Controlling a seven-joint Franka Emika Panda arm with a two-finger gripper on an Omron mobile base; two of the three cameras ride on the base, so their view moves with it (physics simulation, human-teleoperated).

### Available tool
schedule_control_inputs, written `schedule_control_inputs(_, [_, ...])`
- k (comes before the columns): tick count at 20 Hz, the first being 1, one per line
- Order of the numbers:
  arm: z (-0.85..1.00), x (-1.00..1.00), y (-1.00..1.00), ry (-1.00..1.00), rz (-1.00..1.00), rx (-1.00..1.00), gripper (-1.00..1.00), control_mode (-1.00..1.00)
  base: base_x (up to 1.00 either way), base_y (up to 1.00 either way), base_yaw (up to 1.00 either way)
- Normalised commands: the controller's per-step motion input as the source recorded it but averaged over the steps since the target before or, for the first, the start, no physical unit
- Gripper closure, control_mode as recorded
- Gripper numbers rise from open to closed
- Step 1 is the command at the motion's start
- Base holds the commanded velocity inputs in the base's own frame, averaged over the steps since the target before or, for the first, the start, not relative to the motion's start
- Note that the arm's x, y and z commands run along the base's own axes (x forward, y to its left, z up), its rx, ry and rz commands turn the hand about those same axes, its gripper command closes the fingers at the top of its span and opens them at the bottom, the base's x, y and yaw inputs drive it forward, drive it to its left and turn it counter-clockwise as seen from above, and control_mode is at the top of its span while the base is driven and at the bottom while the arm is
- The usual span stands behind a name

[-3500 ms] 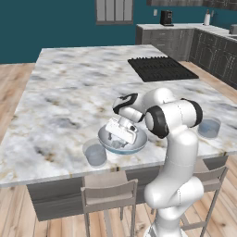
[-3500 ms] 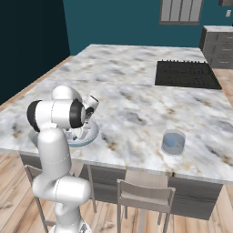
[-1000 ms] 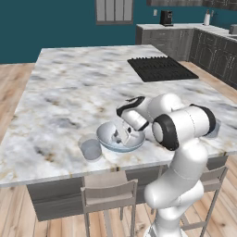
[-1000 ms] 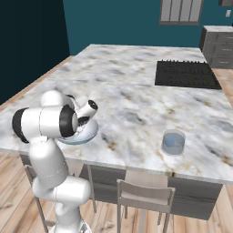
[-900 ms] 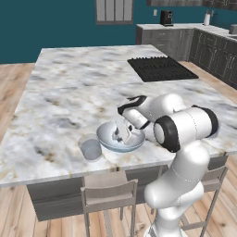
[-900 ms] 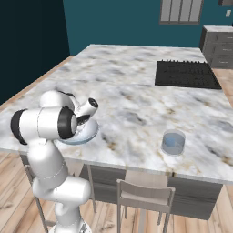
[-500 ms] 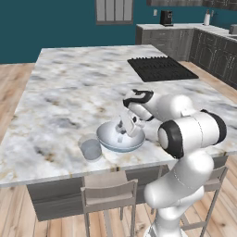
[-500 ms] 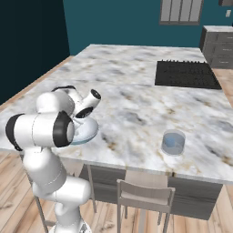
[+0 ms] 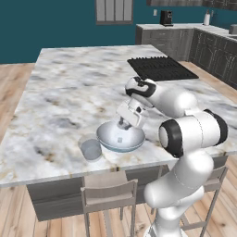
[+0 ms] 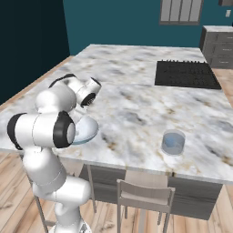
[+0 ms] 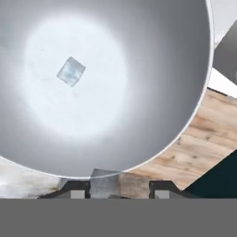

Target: There are four ice cubes in the ice bowl. Place two ice cubes in each glass of water.

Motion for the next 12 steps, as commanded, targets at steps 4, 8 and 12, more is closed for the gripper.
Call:
schedule_control_inputs(4, [-0.07,-0.37,0.32,-0.19,0.25,-0.04,1.0,-1.0,0.0,0.0,0.0])
schedule_control_inputs(8, [-0.06,-0.47,0.57,-0.62,0.07,0.0,1.0,-1.0,0.0,0.0,0.0])
schedule_control_inputs(12, [0.0,-0.38,0.57,-0.49,0.07,-0.02,1.0,-1.0,0.0,0.0,0.0])
